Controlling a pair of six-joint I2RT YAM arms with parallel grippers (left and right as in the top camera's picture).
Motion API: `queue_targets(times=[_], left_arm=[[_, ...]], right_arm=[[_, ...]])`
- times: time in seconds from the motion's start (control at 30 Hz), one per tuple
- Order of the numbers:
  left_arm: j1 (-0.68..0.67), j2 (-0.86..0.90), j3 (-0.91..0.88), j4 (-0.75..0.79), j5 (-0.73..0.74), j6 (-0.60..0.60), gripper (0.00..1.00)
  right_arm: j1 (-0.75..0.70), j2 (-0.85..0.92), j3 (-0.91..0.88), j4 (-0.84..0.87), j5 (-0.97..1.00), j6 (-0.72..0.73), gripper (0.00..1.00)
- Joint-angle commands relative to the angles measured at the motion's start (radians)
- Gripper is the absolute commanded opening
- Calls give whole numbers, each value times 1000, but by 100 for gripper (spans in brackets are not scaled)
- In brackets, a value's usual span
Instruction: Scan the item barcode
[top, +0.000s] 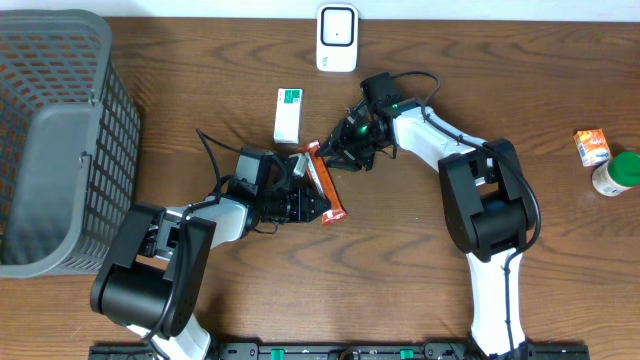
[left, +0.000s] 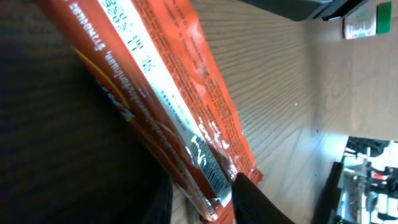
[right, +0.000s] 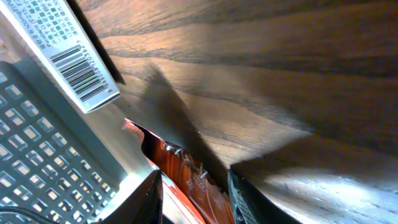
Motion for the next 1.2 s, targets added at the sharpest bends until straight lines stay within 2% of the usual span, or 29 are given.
queue_targets(times=[0.0,0.27,0.33,0.43,0.53,0.57,0.6,0.67,0.77,0.93,1.17], left_arm=[[0,23,-23,-11,-16,-5,31],[0,23,-24,-6,-16,-5,9],[0,23,-24,-6,-16,-5,8],[0,23,-24,-6,-16,-5,8],[0,23,-24,-6,-16,-5,7],[0,23,-24,-6,-16,-5,7],[0,23,-24,-6,-16,-5,7],[0,23,-24,-6,-16,-5,7],[3,23,-24,-6,-16,-10,7],[22,23,-24,-6,-14,-23,8],[39,23,-24,-3,12,-23,8]], right_arm=[[-4,216,-133,-76,549,-15,36],[-4,216,-133,-77,538,-31,36],[-3,216,-133,-77,537,-34,36],[-4,216,-133,-77,533,-39,28],[-4,216,-133,-76,522,-52,26],[-4,216,-133,-69,512,-68,27],[-5,216,-133,-63,491,-95,35],[-5,216,-133,-54,445,-161,61],[-5,216,-133,-69,395,-227,74],[-5,216,-135,-137,383,-231,77],[2,216,-170,-93,337,-226,75]])
